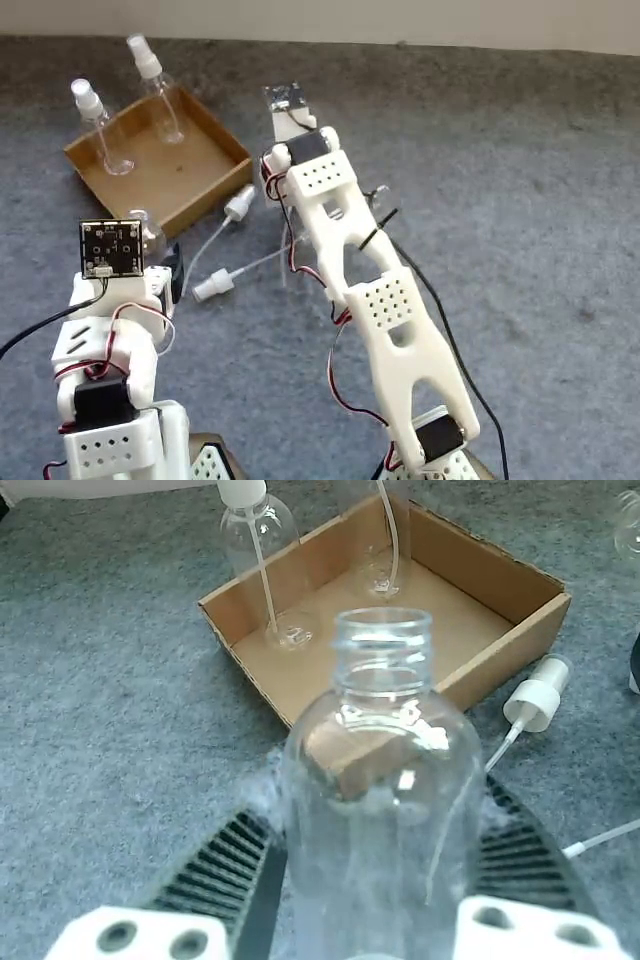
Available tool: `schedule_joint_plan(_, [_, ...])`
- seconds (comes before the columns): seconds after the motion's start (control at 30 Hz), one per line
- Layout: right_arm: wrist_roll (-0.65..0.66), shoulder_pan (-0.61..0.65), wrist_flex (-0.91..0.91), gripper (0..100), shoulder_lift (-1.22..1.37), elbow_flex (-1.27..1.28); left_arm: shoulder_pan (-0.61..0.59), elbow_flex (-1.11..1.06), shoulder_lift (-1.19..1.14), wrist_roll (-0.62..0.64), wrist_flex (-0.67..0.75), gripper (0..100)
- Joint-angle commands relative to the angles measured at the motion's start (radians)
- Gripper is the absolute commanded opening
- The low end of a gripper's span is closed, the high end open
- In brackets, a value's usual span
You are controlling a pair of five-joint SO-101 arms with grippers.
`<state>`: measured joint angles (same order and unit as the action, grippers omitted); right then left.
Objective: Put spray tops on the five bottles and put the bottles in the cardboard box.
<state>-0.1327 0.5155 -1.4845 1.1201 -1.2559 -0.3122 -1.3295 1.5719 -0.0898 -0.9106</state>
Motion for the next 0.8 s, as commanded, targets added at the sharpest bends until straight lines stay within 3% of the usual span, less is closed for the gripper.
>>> schedule_joint_plan(0.0, [0.0,-0.01,0.035,9.5,-0.022,-0.067,-0.008,0.004,0.019,0.012,0.021,15])
schedule_joint_plan(0.27, [0.0,-0.008,0.036,9.8,-0.022,-0.065,-0.008,0.004,0.019,0.012,0.021,15])
schedule_joint_plan(0.47, [0.0,-0.002,0.035,21.7,-0.022,-0.068,-0.008,0.004,0.019,0.012,0.021,15])
schedule_joint_plan(0.77, [-0.006,0.001,0.122,22.1,-0.022,-0.067,-0.008,0.002,0.019,0.011,0.026,15])
